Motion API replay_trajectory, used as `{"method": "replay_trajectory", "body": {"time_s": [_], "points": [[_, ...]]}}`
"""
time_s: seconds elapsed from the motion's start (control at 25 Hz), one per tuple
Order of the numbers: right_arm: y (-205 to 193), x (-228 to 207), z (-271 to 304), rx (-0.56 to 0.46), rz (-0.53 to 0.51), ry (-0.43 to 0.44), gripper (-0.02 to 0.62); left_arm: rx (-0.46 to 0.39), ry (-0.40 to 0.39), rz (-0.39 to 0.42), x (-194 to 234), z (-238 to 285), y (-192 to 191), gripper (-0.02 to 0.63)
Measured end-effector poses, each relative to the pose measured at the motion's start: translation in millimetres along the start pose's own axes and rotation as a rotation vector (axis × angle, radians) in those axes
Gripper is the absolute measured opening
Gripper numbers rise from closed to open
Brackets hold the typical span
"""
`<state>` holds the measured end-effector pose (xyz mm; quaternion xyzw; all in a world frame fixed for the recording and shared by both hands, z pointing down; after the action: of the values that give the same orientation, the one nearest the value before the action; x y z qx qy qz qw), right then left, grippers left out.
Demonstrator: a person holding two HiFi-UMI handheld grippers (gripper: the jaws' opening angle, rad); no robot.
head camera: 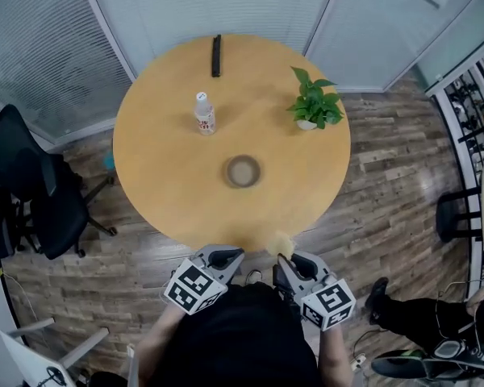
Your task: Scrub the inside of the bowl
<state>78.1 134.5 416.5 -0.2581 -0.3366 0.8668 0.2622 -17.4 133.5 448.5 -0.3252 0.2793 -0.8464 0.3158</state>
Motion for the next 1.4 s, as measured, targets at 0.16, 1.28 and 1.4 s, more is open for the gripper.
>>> {"method": "replay_trajectory", "body": {"time_s": [0.16, 1.28, 1.4], "points": [[13, -4, 18, 0.008, 0.041, -0.033, 0.051, 0.018, -0.026, -0.052, 35, 3, 5, 0.011], [39, -107, 50, 0.132, 0.016, 0.141, 0.051, -0.337, 0.078, -1.209, 199, 118, -19, 0.070], [32, -124, 53, 0.128, -0.010, 0.197, 0.051, -0.367, 0.130, -1.279, 207, 129, -24, 0.092]]}}
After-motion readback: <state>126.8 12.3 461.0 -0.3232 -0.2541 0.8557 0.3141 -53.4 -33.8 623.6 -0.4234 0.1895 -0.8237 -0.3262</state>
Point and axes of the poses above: the fingertips, and each gripper's own axes: z forward along the fingers, x to its left, y out of its top, the point moved 1 cm from there along -z, backward along the fingers, and after that the axes turned 10 degrees about x, right-handed, at the moved point
